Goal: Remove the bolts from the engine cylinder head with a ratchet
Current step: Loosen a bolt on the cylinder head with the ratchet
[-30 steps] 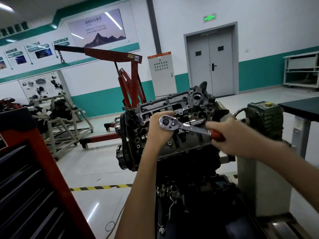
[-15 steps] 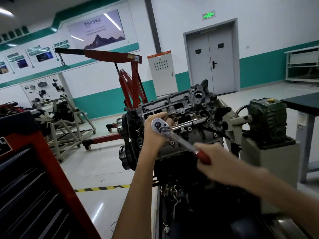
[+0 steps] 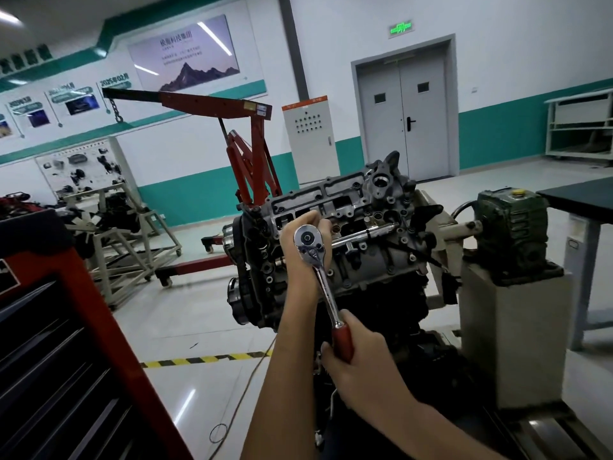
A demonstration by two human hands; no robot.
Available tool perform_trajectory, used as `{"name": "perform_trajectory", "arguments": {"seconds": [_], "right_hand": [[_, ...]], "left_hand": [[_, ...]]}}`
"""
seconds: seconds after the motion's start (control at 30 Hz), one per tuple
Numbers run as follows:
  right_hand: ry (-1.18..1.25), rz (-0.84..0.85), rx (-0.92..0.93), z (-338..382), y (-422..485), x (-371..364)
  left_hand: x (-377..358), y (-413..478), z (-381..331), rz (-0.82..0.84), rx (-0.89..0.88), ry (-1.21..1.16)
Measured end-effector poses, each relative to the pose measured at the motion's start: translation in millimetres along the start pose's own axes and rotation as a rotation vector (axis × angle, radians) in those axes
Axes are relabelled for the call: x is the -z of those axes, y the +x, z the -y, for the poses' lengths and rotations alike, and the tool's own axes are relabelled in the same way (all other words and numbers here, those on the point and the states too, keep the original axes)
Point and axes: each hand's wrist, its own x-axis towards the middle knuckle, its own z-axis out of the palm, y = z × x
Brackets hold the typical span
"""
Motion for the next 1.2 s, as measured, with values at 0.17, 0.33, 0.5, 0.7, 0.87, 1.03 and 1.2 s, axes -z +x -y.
{"name": "perform_trajectory", "arguments": {"seconds": [0.17, 0.33, 0.5, 0.7, 0.87, 1.03, 1.2], "right_hand": [[-0.361, 0.240, 0.136, 7.2, 29.6, 81.5], [-1.035, 0.231, 0.360, 35.1, 94.7, 168.9], [-0.700, 0.193, 0.186, 5.7, 57.8, 125.6], [-0.082, -0.021, 0.066, -6.7, 9.9, 23.9], [-0.314, 0.143, 0.129, 1.0, 28.4, 75.4], [-0.969, 0.222, 0.296, 28.0, 88.3, 167.6], [-0.743, 0.202, 0.173, 13.6, 62.5, 132.6]], "left_hand": [[20.9, 6.3, 5.6, 0.169, -0.021, 0.118], [16.3, 9.0, -5.2, 0.343, -0.101, 0.179], [4.4, 4.7, 2.0, 0.124, -0.054, 0.083], [-6.5, 6.8, 0.1, 0.011, 0.021, 0.039], [2.6, 6.0, -0.5, 0.096, 0.024, 0.080], [5.8, 13.3, -16.0, 0.346, -0.098, 0.264], [2.6, 6.8, -5.6, 0.152, -0.013, 0.142]]}}
